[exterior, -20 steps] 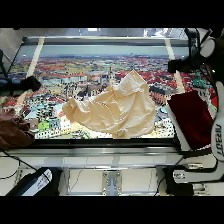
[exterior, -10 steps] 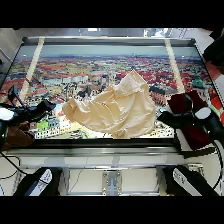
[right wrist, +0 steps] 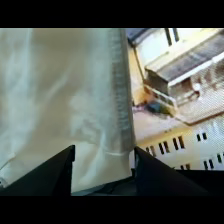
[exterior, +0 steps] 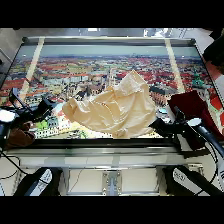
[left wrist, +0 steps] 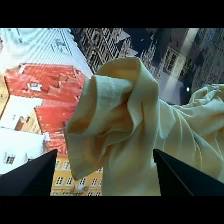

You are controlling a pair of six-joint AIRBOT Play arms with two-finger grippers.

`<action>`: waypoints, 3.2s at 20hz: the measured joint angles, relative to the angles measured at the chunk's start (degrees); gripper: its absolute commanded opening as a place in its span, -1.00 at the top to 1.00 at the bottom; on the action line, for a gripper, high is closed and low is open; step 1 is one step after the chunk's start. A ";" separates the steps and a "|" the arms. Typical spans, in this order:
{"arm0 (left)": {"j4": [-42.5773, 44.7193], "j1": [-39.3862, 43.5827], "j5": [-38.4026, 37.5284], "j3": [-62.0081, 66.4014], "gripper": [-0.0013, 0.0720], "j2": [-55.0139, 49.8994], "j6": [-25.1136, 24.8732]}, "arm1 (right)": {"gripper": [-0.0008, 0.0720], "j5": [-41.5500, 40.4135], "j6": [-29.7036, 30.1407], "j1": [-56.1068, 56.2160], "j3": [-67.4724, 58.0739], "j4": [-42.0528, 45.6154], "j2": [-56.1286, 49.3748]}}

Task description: Fold the shirts.

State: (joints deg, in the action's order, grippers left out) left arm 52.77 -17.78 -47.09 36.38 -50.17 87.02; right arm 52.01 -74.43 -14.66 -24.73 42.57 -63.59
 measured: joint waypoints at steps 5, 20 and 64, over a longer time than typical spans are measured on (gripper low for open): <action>-1.07 0.00 -1.40 -0.85 -0.93 -0.28 0.02 | 0.94 -1.53 3.89 -0.02 0.09 -5.92 -2.51; -15.23 16.50 13.99 -6.60 -0.63 -15.45 -3.65 | 0.94 1.70 6.60 -0.04 -3.41 -8.20 0.20; 8.98 5.79 -15.32 51.87 0.86 -35.36 -15.02 | 0.94 -1.42 3.06 16.35 -66.79 9.03 -27.78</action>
State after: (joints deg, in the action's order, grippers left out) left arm 61.76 -11.99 -62.41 88.25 -85.54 72.01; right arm 50.59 -71.37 1.69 -91.53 51.59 -91.37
